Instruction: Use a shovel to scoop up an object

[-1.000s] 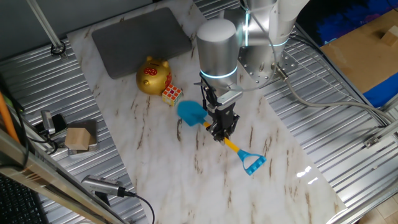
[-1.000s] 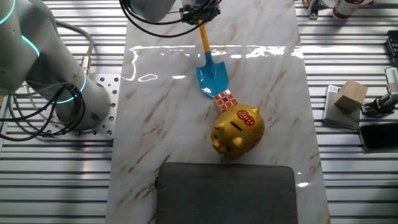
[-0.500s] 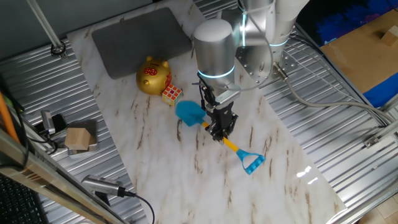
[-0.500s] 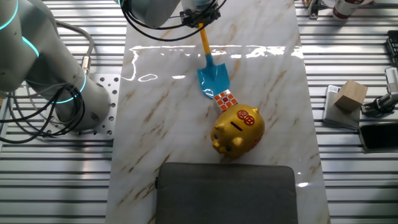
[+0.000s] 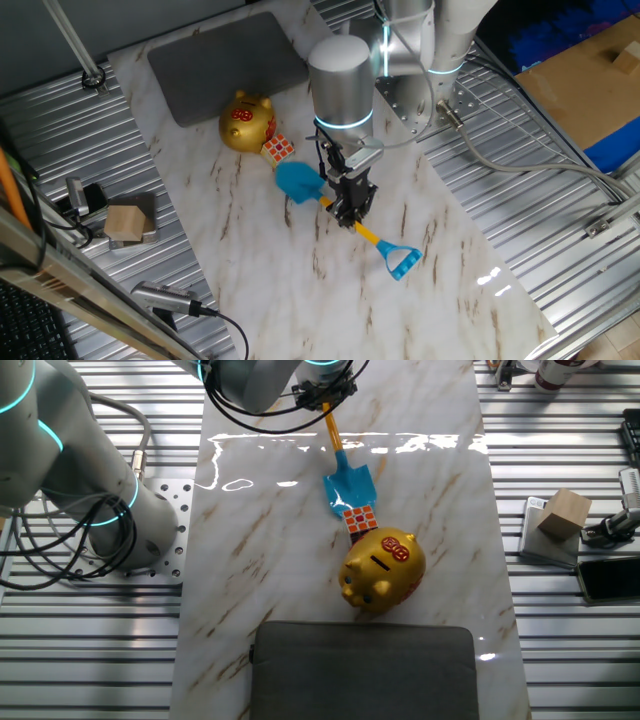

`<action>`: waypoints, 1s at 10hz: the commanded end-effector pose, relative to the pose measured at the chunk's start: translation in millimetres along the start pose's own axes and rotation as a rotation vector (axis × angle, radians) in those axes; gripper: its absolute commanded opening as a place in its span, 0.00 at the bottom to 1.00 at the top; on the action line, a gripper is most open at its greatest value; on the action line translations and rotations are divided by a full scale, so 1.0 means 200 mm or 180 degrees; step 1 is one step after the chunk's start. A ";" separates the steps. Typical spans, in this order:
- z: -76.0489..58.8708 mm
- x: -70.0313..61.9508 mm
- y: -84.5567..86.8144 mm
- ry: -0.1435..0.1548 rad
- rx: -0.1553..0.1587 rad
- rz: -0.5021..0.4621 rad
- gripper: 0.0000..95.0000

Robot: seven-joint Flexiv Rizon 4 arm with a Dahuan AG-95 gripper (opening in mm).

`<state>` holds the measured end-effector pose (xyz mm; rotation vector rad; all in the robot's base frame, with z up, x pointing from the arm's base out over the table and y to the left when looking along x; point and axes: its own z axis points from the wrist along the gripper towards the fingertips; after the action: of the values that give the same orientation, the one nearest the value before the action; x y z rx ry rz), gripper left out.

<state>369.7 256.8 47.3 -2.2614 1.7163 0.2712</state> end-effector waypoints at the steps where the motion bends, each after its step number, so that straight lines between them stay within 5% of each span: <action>1: 0.00 0.01 0.00 0.0005 -0.0005 -0.0024 0.00; 10: 0.01 0.04 0.01 0.0041 -0.0072 -0.0074 0.00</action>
<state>369.6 251.3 41.6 -2.3014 1.7004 0.2717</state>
